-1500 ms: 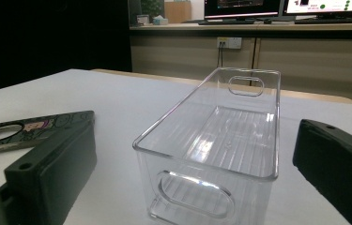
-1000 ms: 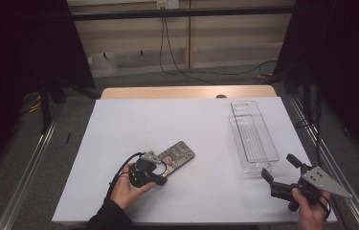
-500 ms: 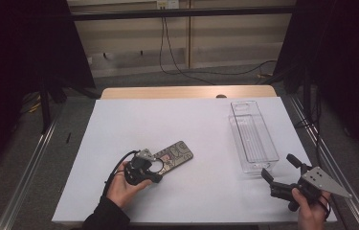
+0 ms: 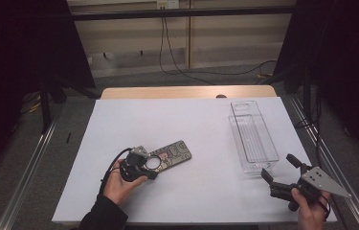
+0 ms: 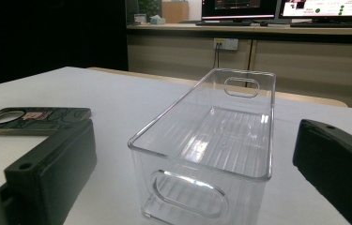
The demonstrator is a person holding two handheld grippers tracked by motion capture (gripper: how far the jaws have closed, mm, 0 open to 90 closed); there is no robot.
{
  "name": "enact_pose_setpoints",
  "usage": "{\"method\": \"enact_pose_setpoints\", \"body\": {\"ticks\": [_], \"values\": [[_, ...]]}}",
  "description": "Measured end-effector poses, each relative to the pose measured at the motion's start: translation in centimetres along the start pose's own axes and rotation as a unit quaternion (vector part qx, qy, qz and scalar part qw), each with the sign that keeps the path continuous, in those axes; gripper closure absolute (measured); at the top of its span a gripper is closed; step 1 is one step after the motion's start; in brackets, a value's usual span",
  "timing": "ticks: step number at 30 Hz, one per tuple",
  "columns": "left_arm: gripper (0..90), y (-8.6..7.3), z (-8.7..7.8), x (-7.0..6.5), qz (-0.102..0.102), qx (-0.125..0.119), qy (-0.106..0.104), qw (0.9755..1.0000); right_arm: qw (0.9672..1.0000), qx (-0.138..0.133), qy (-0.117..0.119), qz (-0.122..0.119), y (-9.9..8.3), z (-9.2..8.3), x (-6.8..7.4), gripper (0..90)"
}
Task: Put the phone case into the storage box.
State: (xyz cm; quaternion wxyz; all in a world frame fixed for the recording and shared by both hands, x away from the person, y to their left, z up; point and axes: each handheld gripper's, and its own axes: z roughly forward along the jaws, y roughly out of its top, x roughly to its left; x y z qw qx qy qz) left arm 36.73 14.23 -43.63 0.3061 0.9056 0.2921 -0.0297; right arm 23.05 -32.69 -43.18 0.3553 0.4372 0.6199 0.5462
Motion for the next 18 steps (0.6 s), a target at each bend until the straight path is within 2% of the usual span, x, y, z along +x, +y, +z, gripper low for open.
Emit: {"method": "enact_pose_setpoints", "body": {"ticks": [10, 13, 18], "values": [[90.0, 0.1, -0.2, 0.8, -0.024, 0.0, 0.006, 0.9997, 1.0, 0.0, 0.001, 0.001, 0.0, 0.0, 0.0, 0.0], [90.0, 0.1, -0.3, 1.0, -0.031, -0.002, 0.018, 0.9994, 1.0, -0.001, 0.001, 0.001, 0.0, 0.0, 0.0, 0.0], [90.0, 0.2, -0.3, 1.4, -0.034, -0.003, 0.021, 0.9992, 1.0, 0.0, 0.001, 0.0, 0.0, 0.0, 0.0, 0.0]]}}
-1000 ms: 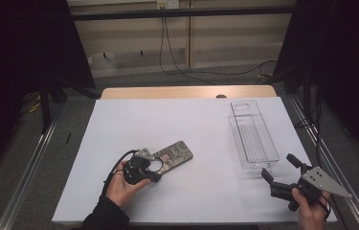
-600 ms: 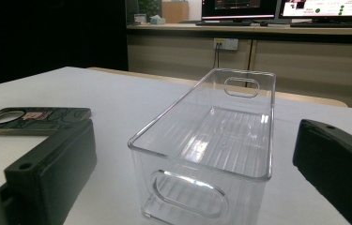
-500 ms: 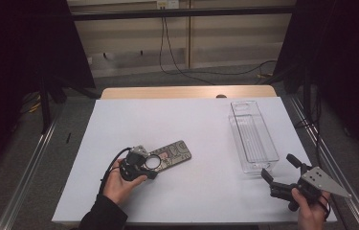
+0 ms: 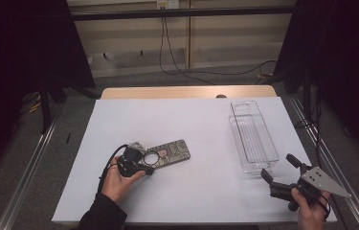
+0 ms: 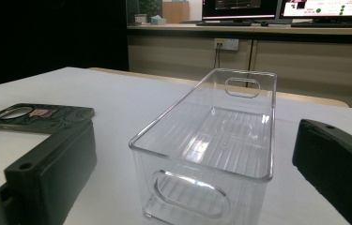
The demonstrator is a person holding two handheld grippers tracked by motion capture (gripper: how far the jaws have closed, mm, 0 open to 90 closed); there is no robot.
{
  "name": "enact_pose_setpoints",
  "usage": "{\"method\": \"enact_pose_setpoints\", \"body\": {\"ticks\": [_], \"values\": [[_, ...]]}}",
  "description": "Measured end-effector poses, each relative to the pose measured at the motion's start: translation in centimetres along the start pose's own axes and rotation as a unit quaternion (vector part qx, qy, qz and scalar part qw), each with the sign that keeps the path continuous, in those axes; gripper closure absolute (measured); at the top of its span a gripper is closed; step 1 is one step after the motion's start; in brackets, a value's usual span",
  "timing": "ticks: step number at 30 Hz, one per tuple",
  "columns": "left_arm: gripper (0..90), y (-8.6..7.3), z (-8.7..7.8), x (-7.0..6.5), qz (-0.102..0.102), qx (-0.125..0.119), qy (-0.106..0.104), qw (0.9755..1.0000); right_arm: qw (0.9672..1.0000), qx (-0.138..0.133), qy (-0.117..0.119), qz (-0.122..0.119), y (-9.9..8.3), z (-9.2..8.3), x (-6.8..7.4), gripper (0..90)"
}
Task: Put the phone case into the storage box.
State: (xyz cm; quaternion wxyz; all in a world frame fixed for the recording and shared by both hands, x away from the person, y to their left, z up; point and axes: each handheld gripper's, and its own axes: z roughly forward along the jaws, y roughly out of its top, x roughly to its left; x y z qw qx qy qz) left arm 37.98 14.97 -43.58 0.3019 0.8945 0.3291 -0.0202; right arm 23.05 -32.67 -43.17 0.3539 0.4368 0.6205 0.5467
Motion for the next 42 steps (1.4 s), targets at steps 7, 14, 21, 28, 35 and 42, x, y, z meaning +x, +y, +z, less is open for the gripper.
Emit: {"method": "enact_pose_setpoints", "body": {"ticks": [7, 14, 21, 28, 35, 42], "values": [[90.0, 0.2, 0.0, 0.4, -0.012, -0.002, 0.007, 0.9999, 1.0, 0.001, 0.001, 0.001, 0.0, 0.0, 0.0, 0.0], [90.0, 0.3, 0.0, 0.6, -0.015, -0.003, 0.019, 0.9997, 1.0, 0.001, 0.001, 0.001, 0.0, 0.0, 0.0, 0.0], [90.0, 0.6, 0.0, 1.0, -0.021, -0.005, 0.035, 0.9992, 1.0, 0.001, 0.001, 0.001, 0.0, 0.0, 0.0, 0.0], [90.0, 1.1, 0.1, 1.4, -0.016, -0.003, 0.059, 0.9981, 1.0, 0.002, 0.002, 0.0, 0.0, 0.1, 0.0, 0.0], [90.0, 1.3, 0.2, 1.5, -0.013, -0.006, 0.079, 0.9968, 1.0, 0.001, 0.002, 0.0, 0.0, 0.1, 0.0, 0.0], [90.0, 1.3, 0.3, 1.7, -0.006, -0.013, 0.096, 0.9953, 1.0, 0.002, 0.003, 0.0, 0.0, 0.1, 0.0, 0.0]]}}
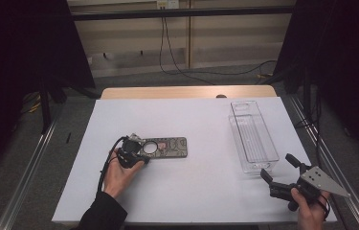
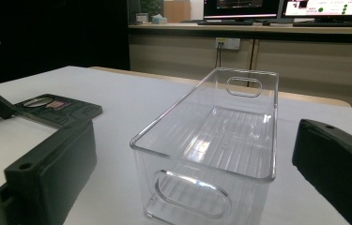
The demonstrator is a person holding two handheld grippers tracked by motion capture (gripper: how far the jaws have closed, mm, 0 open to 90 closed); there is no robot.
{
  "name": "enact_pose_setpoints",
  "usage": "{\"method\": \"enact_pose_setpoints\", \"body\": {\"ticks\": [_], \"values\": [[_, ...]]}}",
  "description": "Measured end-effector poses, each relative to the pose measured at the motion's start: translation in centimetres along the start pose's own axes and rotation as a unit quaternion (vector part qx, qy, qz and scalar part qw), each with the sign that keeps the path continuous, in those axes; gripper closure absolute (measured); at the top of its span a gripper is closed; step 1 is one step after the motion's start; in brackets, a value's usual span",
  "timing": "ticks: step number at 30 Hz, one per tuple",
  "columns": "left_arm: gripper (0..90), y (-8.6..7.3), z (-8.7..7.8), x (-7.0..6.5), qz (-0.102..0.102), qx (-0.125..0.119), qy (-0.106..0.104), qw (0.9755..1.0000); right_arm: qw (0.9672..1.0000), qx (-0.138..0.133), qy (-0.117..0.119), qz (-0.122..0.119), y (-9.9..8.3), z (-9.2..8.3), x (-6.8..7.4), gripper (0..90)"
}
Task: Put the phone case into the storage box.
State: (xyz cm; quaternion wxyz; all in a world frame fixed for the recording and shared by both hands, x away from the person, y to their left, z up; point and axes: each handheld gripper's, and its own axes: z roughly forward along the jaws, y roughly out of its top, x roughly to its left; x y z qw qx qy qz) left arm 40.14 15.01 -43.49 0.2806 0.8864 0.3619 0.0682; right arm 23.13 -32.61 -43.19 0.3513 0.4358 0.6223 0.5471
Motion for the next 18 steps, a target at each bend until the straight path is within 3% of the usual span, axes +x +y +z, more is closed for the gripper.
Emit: {"method": "enact_pose_setpoints", "body": {"ticks": [8, 10, 12, 14, 16, 18], "values": [[90.0, 0.0, -0.2, -0.3, 0.0, -0.004, 0.002, 1.0, 1.0, -0.001, 0.001, 0.0, 0.0, 0.0, 0.0, 0.0], [90.0, -0.1, -0.4, -0.2, -0.009, -0.017, -0.016, 0.9997, 1.0, -0.001, 0.0, 0.0, 0.0, 0.0, -0.1, 0.0], [90.0, 0.1, -0.7, -0.5, -0.006, -0.027, -0.003, 0.9996, 1.0, -0.001, -0.001, 0.001, 0.0, -0.1, -0.1, 0.0], [90.0, 0.3, -1.0, -0.8, -0.007, -0.041, -0.008, 0.9991, 1.0, -0.001, -0.001, 0.001, 0.0, -0.1, -0.1, 0.0], [90.0, 0.7, -1.4, -1.1, 0.018, -0.048, -0.002, 0.9987, 1.0, -0.001, -0.002, 0.001, 0.0, -0.1, -0.1, 0.0], [90.0, 1.2, -1.5, -1.3, 0.02, -0.065, -0.011, 0.9976, 1.0, 0.001, -0.001, 0.0, 0.0, -0.1, -0.1, 0.0]]}}
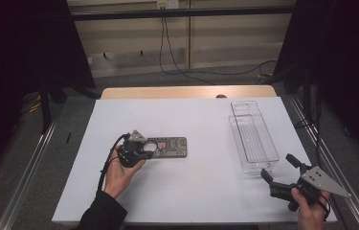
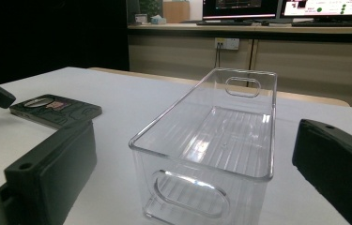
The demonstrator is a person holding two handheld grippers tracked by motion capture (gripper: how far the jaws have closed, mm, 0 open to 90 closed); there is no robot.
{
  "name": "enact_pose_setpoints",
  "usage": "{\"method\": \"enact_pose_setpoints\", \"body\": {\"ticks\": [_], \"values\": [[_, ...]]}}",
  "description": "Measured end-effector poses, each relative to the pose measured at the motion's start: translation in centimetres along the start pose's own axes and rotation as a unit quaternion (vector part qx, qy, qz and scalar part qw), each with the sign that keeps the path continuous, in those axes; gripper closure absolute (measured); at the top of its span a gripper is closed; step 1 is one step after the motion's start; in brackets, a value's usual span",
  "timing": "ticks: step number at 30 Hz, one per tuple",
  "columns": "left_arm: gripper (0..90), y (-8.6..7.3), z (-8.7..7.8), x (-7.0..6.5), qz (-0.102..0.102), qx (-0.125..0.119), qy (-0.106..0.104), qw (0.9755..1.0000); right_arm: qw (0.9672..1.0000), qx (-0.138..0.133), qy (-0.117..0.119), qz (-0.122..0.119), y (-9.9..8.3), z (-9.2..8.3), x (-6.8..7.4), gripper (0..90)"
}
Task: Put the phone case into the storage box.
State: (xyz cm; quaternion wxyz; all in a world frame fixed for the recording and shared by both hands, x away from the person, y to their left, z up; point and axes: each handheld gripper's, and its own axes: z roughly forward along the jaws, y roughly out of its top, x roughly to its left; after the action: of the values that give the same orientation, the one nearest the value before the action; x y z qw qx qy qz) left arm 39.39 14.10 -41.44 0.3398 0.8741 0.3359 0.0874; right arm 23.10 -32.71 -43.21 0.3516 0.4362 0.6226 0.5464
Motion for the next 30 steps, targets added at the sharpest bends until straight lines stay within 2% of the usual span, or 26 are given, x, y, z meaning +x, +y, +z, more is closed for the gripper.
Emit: {"method": "enact_pose_setpoints", "body": {"ticks": [2, 4, 7, 11, 15, 18, 20, 22, 23, 24, 25, 26, 30], "values": [[90.0, 0.8, 0.2, 0.1, -0.008, -0.014, -0.007, 0.9998, 1.0, -0.001, -0.001, 0.001, 0.0, 0.0, 0.0, 0.0], [90.0, 1.3, 0.6, 0.3, -0.024, -0.027, -0.025, 0.999, 1.0, -0.001, 0.0, 0.001, 0.0, 0.0, 0.0, 0.0], [90.0, 2.5, 1.6, 0.3, -0.021, -0.04, -0.027, 0.9986, 1.0, -0.001, 0.001, 0.001, 0.0, 0.1, 0.0, 0.0], [90.0, 3.5, 3.0, 0.7, -0.034, -0.046, -0.026, 0.998, 1.0, -0.001, 0.001, 0.003, 0.0, 0.1, 0.0, 0.0], [90.0, 4.5, 4.4, 0.7, -0.04, -0.044, -0.025, 0.998, 1.0, 0.0, 0.001, 0.002, 0.0, 0.0, -0.1, 0.0], [90.0, 5.5, 5.3, 0.4, -0.03, -0.042, -0.022, 0.9984, 1.0, -0.001, 0.001, 0.003, 0.0, 0.0, -0.1, 0.0], [90.0, 6.1, 5.9, 0.3, -0.041, -0.043, -0.026, 0.9979, 1.0, 0.0, 0.002, 0.002, 0.0, 0.0, 0.0, 0.0], [90.0, 6.7, 6.4, 0.4, -0.048, -0.041, -0.002, 0.998, 1.0, 0.0, 0.003, 0.001, 0.0, 0.0, 0.0, 0.0], [90.0, 7.0, 6.8, 0.5, -0.062, -0.042, -0.017, 0.997, 1.0, 0.0, 0.003, 0.001, 0.0, 0.0, 0.0, 0.0], [90.0, 7.2, 7.2, 0.6, -0.068, -0.04, -0.02, 0.9967, 1.0, 0.0, 0.003, 0.002, 0.0, 0.0, 0.0, 0.0], [90.0, 7.5, 7.5, 0.6, -0.059, -0.033, -0.006, 0.9977, 1.0, 0.0, 0.003, 0.002, 0.0, 0.0, -0.1, 0.0], [90.0, 7.7, 7.8, 0.6, -0.054, -0.028, -0.003, 0.9981, 1.0, 0.0, 0.003, 0.002, 0.0, 0.0, -0.1, 0.0], [90.0, 8.4, 9.0, 0.5, -0.064, -0.023, -0.003, 0.9976, 1.0, 0.0, 0.002, 0.002, -0.1, 0.0, -0.1, 0.0]]}}
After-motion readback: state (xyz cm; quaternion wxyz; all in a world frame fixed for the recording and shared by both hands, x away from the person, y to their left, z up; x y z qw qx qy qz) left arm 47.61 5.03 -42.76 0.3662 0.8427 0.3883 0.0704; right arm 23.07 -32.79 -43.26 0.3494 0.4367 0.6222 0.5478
